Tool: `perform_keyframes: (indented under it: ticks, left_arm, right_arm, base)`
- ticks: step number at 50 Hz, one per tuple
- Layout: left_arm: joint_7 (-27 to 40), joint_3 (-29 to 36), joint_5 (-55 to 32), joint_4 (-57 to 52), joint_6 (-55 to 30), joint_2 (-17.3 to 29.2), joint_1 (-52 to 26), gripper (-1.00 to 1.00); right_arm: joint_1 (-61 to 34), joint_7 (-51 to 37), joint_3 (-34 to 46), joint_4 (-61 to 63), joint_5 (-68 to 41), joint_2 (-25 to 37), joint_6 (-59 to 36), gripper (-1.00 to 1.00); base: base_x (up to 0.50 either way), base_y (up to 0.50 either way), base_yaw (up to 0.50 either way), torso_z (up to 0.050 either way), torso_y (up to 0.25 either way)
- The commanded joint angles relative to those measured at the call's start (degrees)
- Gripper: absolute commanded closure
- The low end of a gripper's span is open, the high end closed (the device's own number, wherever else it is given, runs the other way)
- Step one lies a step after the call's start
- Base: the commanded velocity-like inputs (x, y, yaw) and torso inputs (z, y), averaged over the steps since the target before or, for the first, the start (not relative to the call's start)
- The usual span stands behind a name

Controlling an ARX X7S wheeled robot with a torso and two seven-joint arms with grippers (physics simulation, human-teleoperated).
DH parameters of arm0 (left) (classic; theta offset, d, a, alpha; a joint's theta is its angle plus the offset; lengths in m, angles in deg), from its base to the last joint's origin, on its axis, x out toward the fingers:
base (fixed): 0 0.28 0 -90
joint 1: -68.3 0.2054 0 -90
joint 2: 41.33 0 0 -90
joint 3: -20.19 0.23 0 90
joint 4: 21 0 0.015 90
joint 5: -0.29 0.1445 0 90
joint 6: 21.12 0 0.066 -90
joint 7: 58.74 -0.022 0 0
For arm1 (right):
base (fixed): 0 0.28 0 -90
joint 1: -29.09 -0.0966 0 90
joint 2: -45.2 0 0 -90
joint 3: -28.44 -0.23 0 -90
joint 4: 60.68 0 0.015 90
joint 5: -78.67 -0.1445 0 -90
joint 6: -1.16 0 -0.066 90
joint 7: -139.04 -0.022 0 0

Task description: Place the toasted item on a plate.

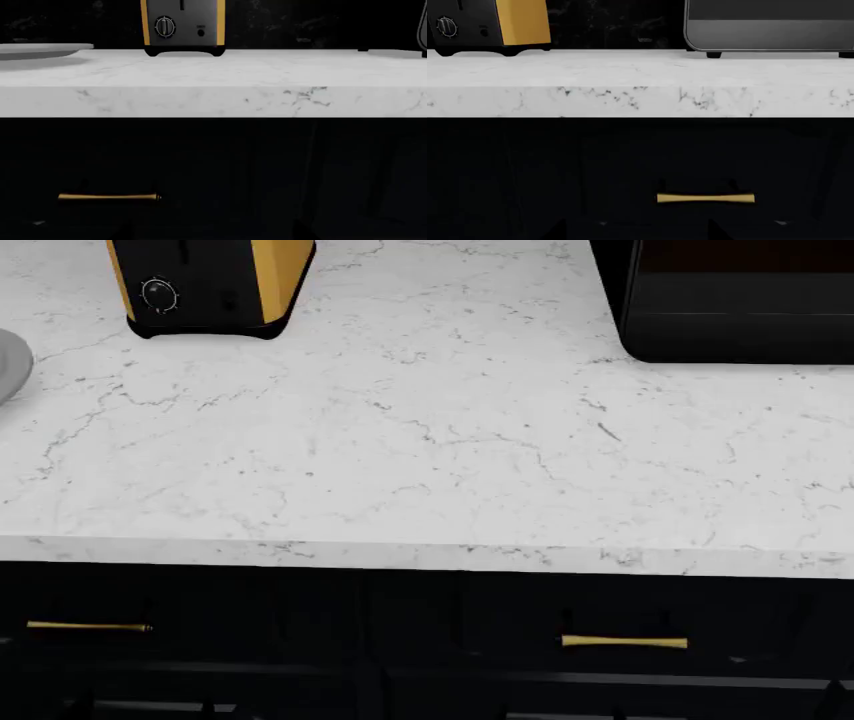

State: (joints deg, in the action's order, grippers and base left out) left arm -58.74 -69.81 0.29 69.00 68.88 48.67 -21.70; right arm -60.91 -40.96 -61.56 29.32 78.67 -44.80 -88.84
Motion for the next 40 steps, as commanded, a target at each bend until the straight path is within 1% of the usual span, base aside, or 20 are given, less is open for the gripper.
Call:
perform_keyframes:
  ticks: [1,10,13,21,40]
  left_arm:
    - [1.4,1.4,-1.3,0.5,0.3,1.2,-0.2,-1.00]
    - [2.7,3.2,-2.6,-0.5,-0.6,2.7,0.2,-1.00]
    - [3.1,3.6,-2.8,-0.6,-0.7,3.1,0.1,-1.00]
    - [5.0,4.6,-2.1,-1.1,-3.5,3.8,-0.3,-1.00]
    - [5.5,5.8,-4.8,-1.6,-3.0,5.1,0.0,-1.00]
  right_arm:
    - [-0.1,-1.3,1.3,-0.2,-1.0,1.0,0.1,-1.00]
    - [0.3,-2.8,3.2,-0.2,-2.4,2.7,1.4,-1.00]
    - [0.1,-3.4,3.7,-0.6,-2.1,3.1,1.9,-1.00]
    - [0.1,-4.0,4.4,-0.6,-3.1,3.8,2.0,-1.00]
    - [0.2,-5.3,6.2,0.2,-4.6,4.9,1.3,-1.00]
  base:
    - [0.00,0.00,0.00,0.000,0.000]
    - [0.00,0.00,0.00,0.000,0.000]
    - [0.01,0.33,0.00,0.000,0.000]
    - [0.05,0.49,0.00,0.000,0.000]
    - [0.05,0.50,0.00,0.000,0.000]
